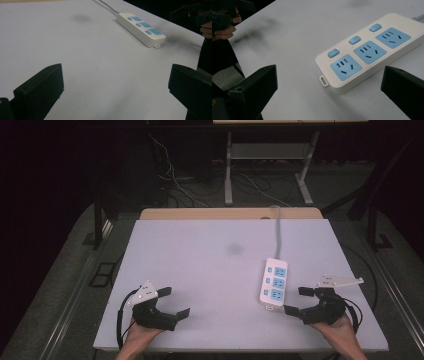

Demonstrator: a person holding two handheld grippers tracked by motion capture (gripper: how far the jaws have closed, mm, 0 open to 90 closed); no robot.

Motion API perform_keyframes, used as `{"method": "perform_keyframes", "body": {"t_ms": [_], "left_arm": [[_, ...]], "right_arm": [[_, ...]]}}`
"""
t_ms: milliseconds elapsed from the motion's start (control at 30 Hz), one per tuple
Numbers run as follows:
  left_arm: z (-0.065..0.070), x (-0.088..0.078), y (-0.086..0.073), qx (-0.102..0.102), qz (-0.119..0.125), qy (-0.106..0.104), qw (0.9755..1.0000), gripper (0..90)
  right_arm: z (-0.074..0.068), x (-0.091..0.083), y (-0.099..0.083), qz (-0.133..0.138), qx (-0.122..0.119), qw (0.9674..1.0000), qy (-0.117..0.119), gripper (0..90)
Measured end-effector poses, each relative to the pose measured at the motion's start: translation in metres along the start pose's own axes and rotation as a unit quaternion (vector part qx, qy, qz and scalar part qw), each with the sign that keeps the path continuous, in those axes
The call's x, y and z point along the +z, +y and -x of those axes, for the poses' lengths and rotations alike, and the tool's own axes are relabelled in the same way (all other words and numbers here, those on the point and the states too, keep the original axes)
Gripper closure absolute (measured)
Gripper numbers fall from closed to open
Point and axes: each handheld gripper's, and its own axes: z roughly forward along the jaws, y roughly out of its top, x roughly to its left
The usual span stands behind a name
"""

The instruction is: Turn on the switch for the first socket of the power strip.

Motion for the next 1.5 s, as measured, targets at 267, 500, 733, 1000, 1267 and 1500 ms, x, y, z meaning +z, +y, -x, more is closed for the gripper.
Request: {"method": "perform_keyframes", "body": {"t_ms": [267, 500, 733, 1000, 1267, 1500], "left_arm": [[0.000, 0.000, 0.000, 0.000, -0.001, 0.001, 1.0000, 0.0], [-0.001, 0.001, -0.001, -0.001, -0.002, 0.002, 1.0000, 0.0], [0.000, 0.001, -0.001, -0.002, -0.002, 0.004, 1.0000, 0.0], [-0.001, 0.001, -0.001, -0.003, -0.002, 0.005, 1.0000, 0.0], [-0.002, 0.001, -0.001, -0.003, -0.003, 0.004, 1.0000, 0.0], [-0.002, 0.000, -0.001, -0.003, -0.002, 0.004, 1.0000, 0.0]], "right_arm": [[0.004, 0.002, 0.007, -0.009, 0.000, 1.0000, 0.000, 0.3], [0.007, -0.002, 0.020, -0.020, -0.007, 0.9998, -0.004, 0.3], [0.007, -0.004, 0.030, -0.029, -0.015, 0.9995, -0.005, 0.3], [0.008, -0.003, 0.043, -0.040, -0.024, 0.9989, -0.003, 0.3], [0.011, 0.003, 0.056, -0.057, -0.031, 0.9979, -0.003, 0.3], [0.015, 0.009, 0.066, -0.066, -0.037, 0.9971, -0.008, 0.3]]}}
